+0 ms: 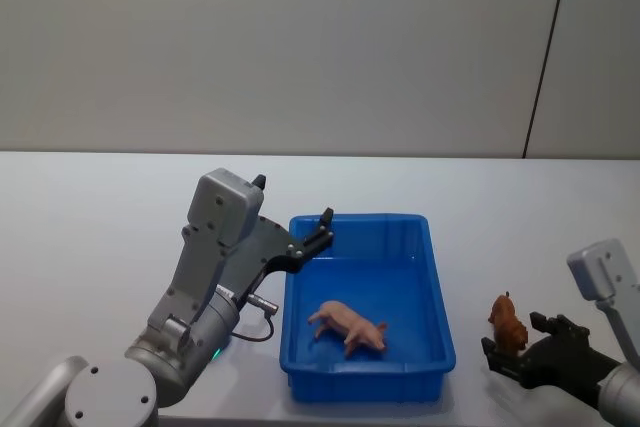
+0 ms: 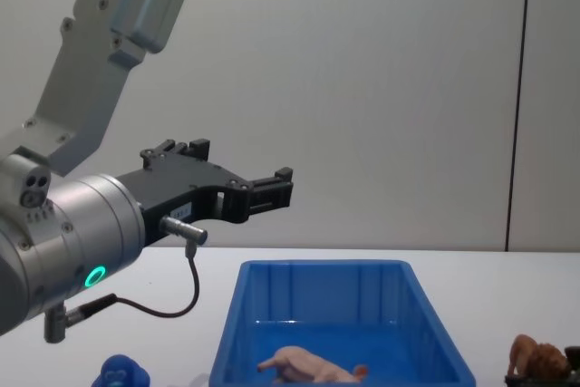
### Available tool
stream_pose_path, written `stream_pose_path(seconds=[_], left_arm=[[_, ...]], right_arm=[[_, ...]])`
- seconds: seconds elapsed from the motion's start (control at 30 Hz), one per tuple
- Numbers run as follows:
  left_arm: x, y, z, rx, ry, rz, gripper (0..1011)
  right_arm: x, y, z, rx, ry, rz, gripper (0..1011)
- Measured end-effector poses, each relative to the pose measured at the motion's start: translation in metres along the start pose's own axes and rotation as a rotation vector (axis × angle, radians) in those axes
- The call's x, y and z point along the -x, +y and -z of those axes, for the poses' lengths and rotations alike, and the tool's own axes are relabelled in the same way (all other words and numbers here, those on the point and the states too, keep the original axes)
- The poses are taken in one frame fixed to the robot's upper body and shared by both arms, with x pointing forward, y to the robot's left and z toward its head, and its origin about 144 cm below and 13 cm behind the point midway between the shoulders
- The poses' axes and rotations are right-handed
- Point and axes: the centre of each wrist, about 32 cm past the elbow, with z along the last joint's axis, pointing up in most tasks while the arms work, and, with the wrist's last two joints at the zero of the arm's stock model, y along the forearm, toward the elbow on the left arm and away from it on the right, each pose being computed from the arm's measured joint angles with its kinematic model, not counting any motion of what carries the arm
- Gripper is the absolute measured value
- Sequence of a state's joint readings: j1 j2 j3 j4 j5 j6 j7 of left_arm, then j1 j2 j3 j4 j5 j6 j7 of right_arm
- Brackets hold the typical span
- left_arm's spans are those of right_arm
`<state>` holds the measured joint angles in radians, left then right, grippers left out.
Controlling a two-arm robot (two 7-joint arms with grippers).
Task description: Pick up the two dolls from the table and place them into the box.
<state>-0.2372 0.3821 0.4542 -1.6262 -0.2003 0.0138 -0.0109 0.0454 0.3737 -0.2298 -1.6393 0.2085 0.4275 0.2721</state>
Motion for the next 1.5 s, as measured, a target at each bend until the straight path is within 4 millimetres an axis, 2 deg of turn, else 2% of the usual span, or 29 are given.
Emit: stream_pose_path(seconds=[0.07, 0.1, 0.3, 0.33, 0.47, 0.87, 1.2, 1.5], left_arm=[[0.0, 0.0, 0.0, 0.0, 0.0, 0.0, 1002], [0.0, 0.0, 0.0, 0.0, 0.0, 0.0, 1002], [0.0, 0.0, 0.0, 0.0, 0.0, 0.0, 1002], [0.0, 0.0, 0.0, 0.0, 0.0, 0.0, 1002], [0.0, 0.0, 0.0, 0.0, 0.0, 0.0, 1002], [0.0, 0.0, 0.0, 0.0, 0.0, 0.0, 1002], [0.0, 0.0, 0.0, 0.0, 0.0, 0.0, 1001], [0.0, 0.0, 0.0, 0.0, 0.0, 0.0, 1002]], right_arm=[[0.0, 0.001, 0.0, 0.001, 0.003, 0.002, 832], [0.001, 0.002, 0.0, 0.002, 0.006, 0.005, 768], [0.002, 0.004, 0.0, 0.004, 0.015, 0.014, 617], [0.003, 0.005, 0.0, 0.004, 0.017, 0.016, 560], [0.004, 0.005, 0.0, -0.001, 0.022, 0.023, 446], [0.005, 0.003, -0.01, -0.101, 0.03, 0.042, 437], [0.011, -0.002, -0.042, -0.252, 0.054, 0.004, 437], [0.023, 0.002, -0.066, -0.285, 0.057, -0.064, 437]])
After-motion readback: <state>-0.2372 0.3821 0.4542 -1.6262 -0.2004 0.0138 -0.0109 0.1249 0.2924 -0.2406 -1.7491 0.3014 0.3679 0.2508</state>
